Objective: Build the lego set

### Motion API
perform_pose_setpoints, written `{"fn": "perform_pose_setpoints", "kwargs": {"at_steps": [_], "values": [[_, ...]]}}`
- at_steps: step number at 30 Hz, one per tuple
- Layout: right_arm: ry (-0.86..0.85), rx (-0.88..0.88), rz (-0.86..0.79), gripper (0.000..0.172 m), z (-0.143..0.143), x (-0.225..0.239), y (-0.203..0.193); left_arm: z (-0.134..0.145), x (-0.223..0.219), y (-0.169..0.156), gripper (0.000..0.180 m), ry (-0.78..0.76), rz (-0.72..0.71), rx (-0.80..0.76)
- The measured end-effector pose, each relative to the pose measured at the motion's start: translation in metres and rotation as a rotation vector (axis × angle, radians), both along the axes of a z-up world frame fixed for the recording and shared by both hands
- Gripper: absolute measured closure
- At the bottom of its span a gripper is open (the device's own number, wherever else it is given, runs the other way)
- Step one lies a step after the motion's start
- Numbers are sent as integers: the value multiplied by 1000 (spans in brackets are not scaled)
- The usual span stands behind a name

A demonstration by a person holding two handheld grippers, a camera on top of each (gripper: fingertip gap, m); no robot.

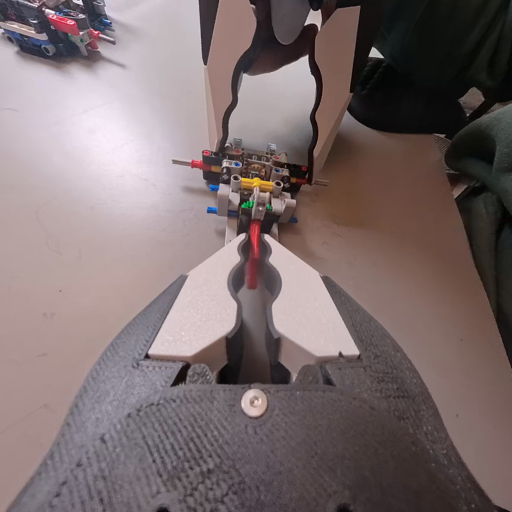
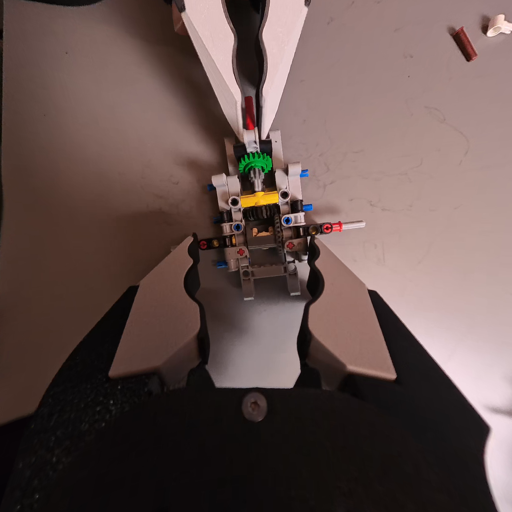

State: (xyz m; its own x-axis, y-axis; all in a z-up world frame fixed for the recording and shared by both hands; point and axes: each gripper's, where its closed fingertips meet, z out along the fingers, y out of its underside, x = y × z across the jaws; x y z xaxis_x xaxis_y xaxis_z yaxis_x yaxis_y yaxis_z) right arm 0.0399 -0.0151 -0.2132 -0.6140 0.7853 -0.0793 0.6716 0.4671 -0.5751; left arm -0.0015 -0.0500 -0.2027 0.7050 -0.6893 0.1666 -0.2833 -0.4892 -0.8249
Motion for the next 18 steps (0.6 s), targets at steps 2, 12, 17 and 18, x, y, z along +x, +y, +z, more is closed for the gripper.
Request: {"fn": "perform_pose_setpoints", "kwargs": {"at_steps": [2,12,17,18], "values": [[6,-1,2,94,0,0,0,0,-2,-3,171,12,-11,8],[11,5,3,94,0,0,0,-1,-4,-6,175,44,-28,12],[-9,34,11,95,1,2,0,6,-2,-6,175,-4,-30,8],[-10,36,10,95,1,2,0,6,-2,-6,175,-2,-28,7]]}}
